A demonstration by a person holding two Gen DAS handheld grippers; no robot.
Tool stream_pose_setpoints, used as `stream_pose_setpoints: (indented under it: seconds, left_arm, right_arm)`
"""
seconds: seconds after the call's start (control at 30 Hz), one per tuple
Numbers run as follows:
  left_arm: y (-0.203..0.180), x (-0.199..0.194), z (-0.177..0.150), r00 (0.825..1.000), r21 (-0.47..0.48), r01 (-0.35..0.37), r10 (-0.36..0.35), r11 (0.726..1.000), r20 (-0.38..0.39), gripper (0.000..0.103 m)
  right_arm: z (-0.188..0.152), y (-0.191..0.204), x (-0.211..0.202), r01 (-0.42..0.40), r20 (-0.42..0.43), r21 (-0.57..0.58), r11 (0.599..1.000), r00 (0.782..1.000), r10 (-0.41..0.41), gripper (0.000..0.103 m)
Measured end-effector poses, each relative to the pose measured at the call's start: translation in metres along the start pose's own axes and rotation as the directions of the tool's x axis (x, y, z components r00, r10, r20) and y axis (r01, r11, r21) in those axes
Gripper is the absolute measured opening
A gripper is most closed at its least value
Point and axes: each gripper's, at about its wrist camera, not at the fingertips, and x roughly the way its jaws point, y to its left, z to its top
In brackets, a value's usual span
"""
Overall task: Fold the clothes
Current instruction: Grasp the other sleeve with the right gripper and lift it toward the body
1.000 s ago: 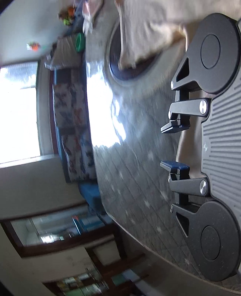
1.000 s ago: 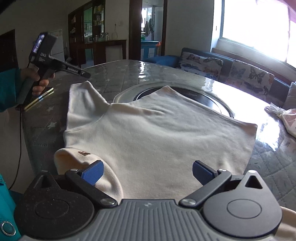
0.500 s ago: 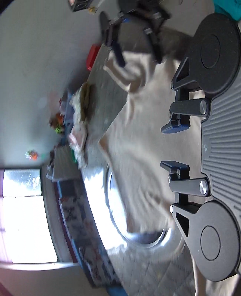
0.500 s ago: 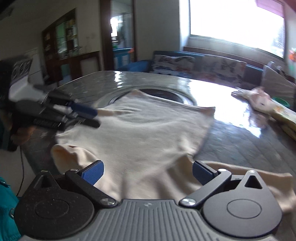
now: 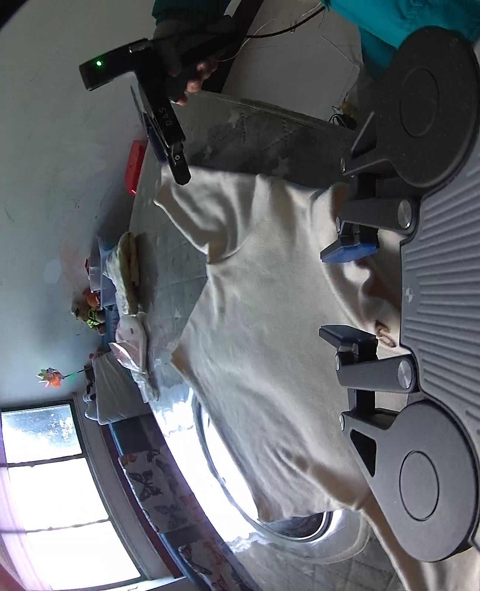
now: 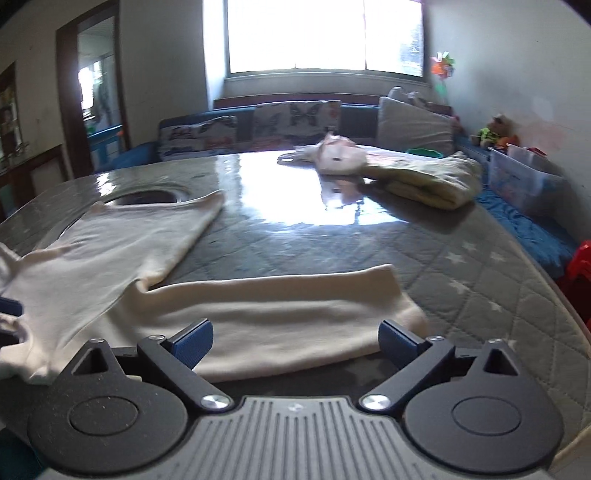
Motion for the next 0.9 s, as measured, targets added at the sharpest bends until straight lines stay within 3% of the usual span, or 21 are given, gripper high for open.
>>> stream_pose_setpoints:
  seconds: [0.17, 0.33, 0.5, 0.6, 0.7, 0.9]
  left_arm:
    - [0.006, -0.006, 0.019, 0.998, -0.041, -0.003, 0.005, 0.999, 0.06, 0.051]
    - [0.002, 0.008, 0.027, 0.999, -0.087, 0.023, -0.019, 0.996, 0.048, 0.053]
    - [-0.011, 0.021, 0.032, 0.998, -0.101, 0.055, -0.05, 0.993, 0.048, 0.06]
    - [-0.017, 0.026, 0.034, 0.997, -0.116, 0.068, -0.062, 0.991, 0.055, 0.073]
    - [-0.024, 0.031, 0.036, 0.997, -0.116, 0.065, -0.059, 0.991, 0.056, 0.078]
    - [-0.028, 0.035, 0.036, 0.997, -0.127, 0.066, -0.059, 0.99, 0.054, 0.082]
  right_arm:
    - [0.003, -0.025, 0.009, 0.094, 0.006, 0.046, 0.995, 0.996, -0.094, 0.094]
    - [0.001, -0.042, 0.019, 0.185, -0.032, 0.09, 0.979, 0.983, -0.183, 0.082]
    - [-0.002, -0.051, 0.019, 0.281, -0.041, 0.103, 0.954, 0.96, -0.278, 0.079]
    - [-0.001, -0.055, 0.018, 0.27, -0.042, 0.126, 0.955, 0.963, -0.267, 0.072]
    - [-0.002, -0.058, 0.018, 0.211, -0.048, 0.195, 0.958, 0.977, -0.206, 0.069]
    - [0.0, -0.049, 0.019, 0.18, -0.036, 0.188, 0.966, 0.984, -0.176, 0.044]
